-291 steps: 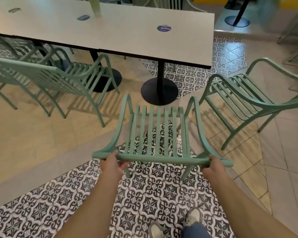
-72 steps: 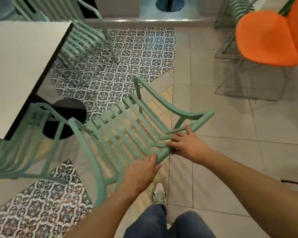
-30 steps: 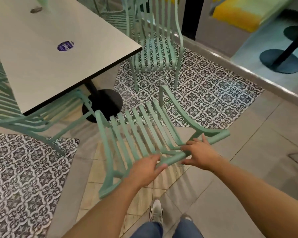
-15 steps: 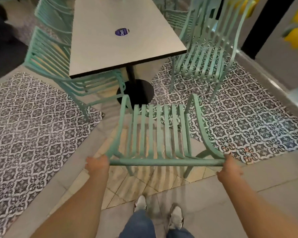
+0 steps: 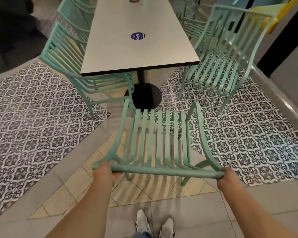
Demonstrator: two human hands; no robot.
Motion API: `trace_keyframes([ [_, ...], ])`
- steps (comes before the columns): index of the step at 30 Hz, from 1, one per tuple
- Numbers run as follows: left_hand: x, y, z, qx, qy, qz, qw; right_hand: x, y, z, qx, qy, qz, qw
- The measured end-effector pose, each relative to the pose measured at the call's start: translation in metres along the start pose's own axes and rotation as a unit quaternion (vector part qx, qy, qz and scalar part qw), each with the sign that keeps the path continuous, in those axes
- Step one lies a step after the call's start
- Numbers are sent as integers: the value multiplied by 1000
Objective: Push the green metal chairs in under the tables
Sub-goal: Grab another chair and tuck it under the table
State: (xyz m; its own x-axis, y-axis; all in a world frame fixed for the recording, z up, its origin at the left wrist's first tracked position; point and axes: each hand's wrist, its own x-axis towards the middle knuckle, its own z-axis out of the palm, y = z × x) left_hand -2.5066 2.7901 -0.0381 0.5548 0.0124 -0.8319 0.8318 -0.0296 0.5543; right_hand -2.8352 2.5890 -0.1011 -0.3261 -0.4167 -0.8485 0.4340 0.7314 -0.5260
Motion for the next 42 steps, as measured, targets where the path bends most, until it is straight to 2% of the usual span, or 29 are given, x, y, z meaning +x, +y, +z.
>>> trace_keyframes([
  [4,-10,-17,-1,-28,17,-14,999,24,-21,5,-50,-17,-16,998],
  [5,-12,-19,-1,-35,21,-17,999,67,-24,3,-58,-28,-30,997],
  [7,-16,-22,1,-54,17,-28,998,121,-32,6,-42,-120,9,992],
  [8,-18,-24,2,-58,16,-30,998,132,-36,11,-29,-136,25,990],
  [10,-21,-24,3,-56,15,-31,998,91,-42,21,-33,-132,46,990],
  [11,-20,-23,2,-52,15,-27,998,51,-44,25,-54,-120,24,991],
  [13,-18,-22,2,-48,17,-24,998,-9,-41,30,-18,-75,22,997],
  [16,-19,-22,4,-41,10,-46,998,-41,-29,36,-5,-73,51,996],
  [19,-20,-21,6,-45,7,-62,997,-31,-20,37,24,-95,40,994],
  [21,-15,-18,7,-46,8,-55,997,-8,-17,42,18,-163,68,984],
  [23,-10,-14,9,-46,7,-46,998,-18,-21,45,-18,-150,31,988],
  [26,-3,-8,16,-45,8,-40,998,-46,-30,60,-44,-123,48,990],
  [33,14,22,43,-61,-5,-68,996,-51,-41,104,-87,-159,54,982],
  [42,54,56,82,-76,-6,-53,996,-50,-53,163,-92,-137,29,986],
])
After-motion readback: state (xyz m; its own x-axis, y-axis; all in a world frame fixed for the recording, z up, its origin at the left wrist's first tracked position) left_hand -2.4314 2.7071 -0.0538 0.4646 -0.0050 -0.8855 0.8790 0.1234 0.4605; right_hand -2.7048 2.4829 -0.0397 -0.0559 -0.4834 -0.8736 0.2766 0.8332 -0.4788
